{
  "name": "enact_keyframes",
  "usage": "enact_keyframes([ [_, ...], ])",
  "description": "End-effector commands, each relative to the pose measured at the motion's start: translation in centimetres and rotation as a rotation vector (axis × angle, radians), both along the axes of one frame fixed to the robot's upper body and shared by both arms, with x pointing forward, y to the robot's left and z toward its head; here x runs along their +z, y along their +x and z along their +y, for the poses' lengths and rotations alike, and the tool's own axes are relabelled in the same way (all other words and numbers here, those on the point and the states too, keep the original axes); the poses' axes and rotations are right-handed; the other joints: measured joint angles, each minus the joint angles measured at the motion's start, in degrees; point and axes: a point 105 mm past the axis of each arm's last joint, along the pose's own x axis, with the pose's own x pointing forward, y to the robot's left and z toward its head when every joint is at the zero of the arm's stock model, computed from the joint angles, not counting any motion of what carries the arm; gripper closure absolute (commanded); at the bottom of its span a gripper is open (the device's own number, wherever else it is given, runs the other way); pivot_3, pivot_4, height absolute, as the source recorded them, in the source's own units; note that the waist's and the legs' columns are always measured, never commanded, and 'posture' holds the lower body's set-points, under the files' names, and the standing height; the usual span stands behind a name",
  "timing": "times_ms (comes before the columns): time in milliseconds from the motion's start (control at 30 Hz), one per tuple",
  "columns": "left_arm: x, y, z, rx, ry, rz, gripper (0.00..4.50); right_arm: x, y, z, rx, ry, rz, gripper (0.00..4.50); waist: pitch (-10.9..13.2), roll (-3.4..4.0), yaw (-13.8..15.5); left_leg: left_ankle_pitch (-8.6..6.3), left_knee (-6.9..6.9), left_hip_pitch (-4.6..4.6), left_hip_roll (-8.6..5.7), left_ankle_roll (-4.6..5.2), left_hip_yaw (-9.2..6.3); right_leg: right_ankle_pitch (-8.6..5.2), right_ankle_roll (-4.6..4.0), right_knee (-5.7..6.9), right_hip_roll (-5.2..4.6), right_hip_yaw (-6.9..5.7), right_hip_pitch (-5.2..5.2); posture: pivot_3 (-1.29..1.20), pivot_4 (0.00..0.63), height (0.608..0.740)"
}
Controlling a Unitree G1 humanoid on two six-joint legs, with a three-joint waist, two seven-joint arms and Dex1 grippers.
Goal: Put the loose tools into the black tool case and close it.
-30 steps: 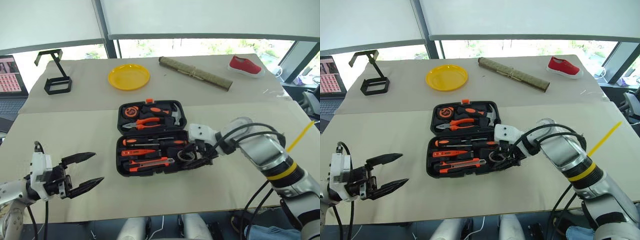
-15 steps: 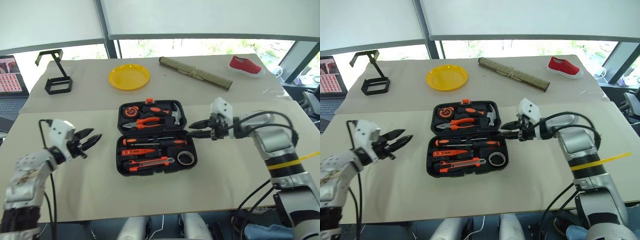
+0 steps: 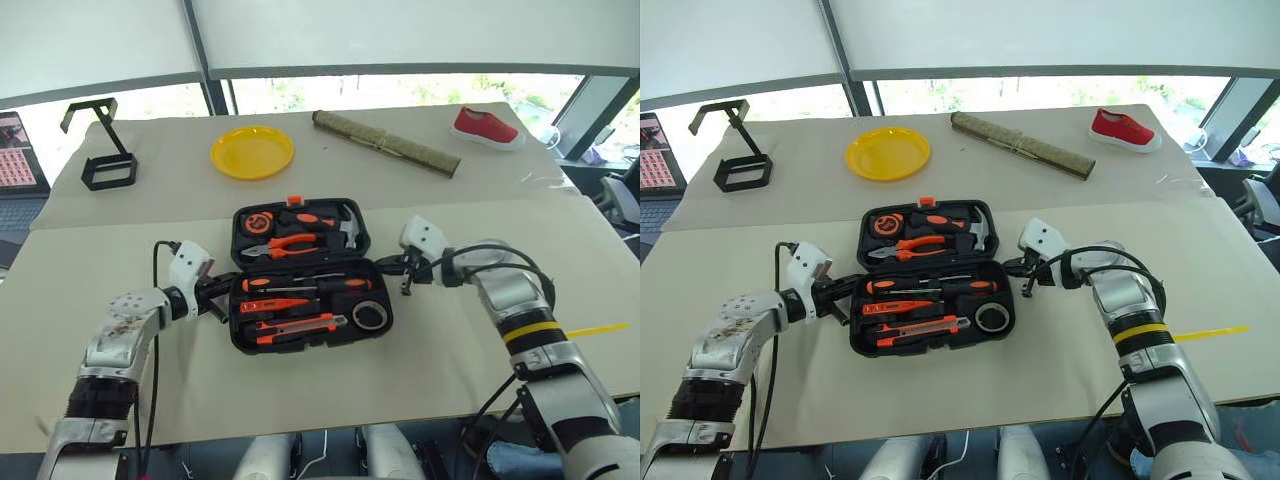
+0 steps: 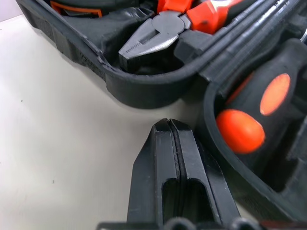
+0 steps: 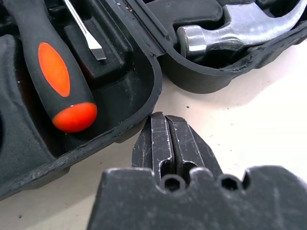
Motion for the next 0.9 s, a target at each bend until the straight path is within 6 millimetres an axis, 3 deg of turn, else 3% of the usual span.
enact_keyframes([
  [33, 0.2, -0.6, -2.0, -0.093, -0.021, -0.017, 4.44, 1.0, -2.5, 2.0, 0.132, 0.04, 0.039, 4.5, 0.0, 0.0, 0.1, 0.0, 0.0, -0.01, 0.0, 0.0, -0.01, 0.0, 0.0, 0.01, -0.01, -0.01, 0.0, 0.0, 0.15, 0.74],
  [200, -0.6, -1.4, -1.2, -0.062, -0.039, 0.059, 4.44, 0.8, -2.5, 0.8, 0.04, 0.026, 0.046, 4.5, 0.0, 0.0, -0.1, -0.02, 0.0, -0.01, 0.01, 0.03, 0.01, 0.0, 0.02, 0.02, -0.02, 0.01, 0.03, 0.0, 0.15, 0.74],
  [300, 0.1, -1.2, 1.3, 0.077, -0.004, 0.075, 3.7, 1.1, -2.1, -1.7, -0.059, 0.0, 0.041, 4.5, 0.0, 0.0, -0.1, -0.03, 0.0, 0.0, 0.0, 0.05, 0.0, 0.01, 0.02, 0.01, -0.02, 0.01, 0.03, 0.0, 0.15, 0.74],
  [433, 1.4, -2.5, 3.4, 0.089, 0.019, 0.199, 2.35, 2.8, -2.6, -3.6, -0.163, 0.037, 0.175, 3.3, 0.0, -0.01, -0.4, -0.13, 0.05, 0.0, 0.02, 0.22, 0.0, 0.0, 0.02, 0.0, 0.0, 0.03, 0.01, 0.0, 0.15, 0.74],
  [633, 4.7, -1.9, 3.3, 0.091, -0.03, 0.307, 0.17, 5.9, -2.0, -2.3, -0.217, 0.148, 0.309, 1.34, 0.0, -0.04, -0.6, -0.03, 0.05, 0.15, 0.11, 0.28, 0.02, 0.01, -0.05, 0.11, 0.14, 0.03, 0.04, 0.0, 0.15, 0.74],
  [733, 5.9, 0.0, 2.6, 0.162, -0.092, 0.301, 0.0, 6.4, -0.6, -1.0, -0.279, 0.12, 0.343, 0.19, 0.0, -0.05, -0.3, 0.04, 0.12, 0.17, 0.09, 0.22, 0.01, 0.06, -0.11, 0.23, 0.18, 0.02, 0.05, 0.0, 0.15, 0.74],
  [900, 6.1, 1.8, 1.2, 0.234, -0.116, 0.312, 0.0, 6.3, 2.4, 0.3, -0.41, 0.149, 0.377, 0.06, 0.0, -0.07, -0.3, 0.06, 0.18, 0.09, -0.03, 0.2, -0.02, 0.08, -0.1, 0.31, 0.06, 0.01, -0.02, 0.0, 0.15, 0.74],
])
